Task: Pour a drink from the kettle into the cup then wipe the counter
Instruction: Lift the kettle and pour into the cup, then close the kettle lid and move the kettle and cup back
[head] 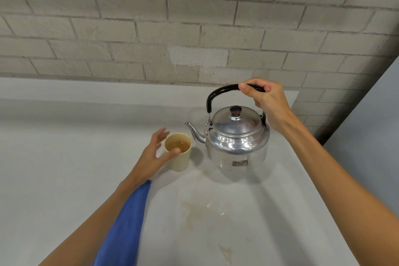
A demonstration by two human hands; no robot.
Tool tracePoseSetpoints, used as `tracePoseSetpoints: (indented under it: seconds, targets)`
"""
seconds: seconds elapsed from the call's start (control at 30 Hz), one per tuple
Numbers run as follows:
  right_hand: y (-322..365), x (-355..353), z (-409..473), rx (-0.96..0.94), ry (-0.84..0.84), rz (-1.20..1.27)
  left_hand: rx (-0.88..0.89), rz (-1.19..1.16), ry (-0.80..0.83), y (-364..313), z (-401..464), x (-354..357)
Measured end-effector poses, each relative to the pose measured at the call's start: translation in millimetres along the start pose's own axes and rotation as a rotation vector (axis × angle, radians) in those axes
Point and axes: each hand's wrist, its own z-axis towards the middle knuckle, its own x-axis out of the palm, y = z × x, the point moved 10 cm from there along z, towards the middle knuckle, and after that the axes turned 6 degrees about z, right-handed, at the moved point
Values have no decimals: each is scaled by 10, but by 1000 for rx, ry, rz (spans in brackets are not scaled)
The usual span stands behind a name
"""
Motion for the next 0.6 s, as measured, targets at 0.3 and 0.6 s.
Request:
tracePoseSetpoints:
  seconds: [0.3, 0.6]
  targets:
    - [-350, -59, 25, 117, -41, 46, 289, 36, -120, -1285, 397, -38]
    - [-742, -64, 239, 203, -86, 96, 244, 68, 121, -1598, 1071, 695]
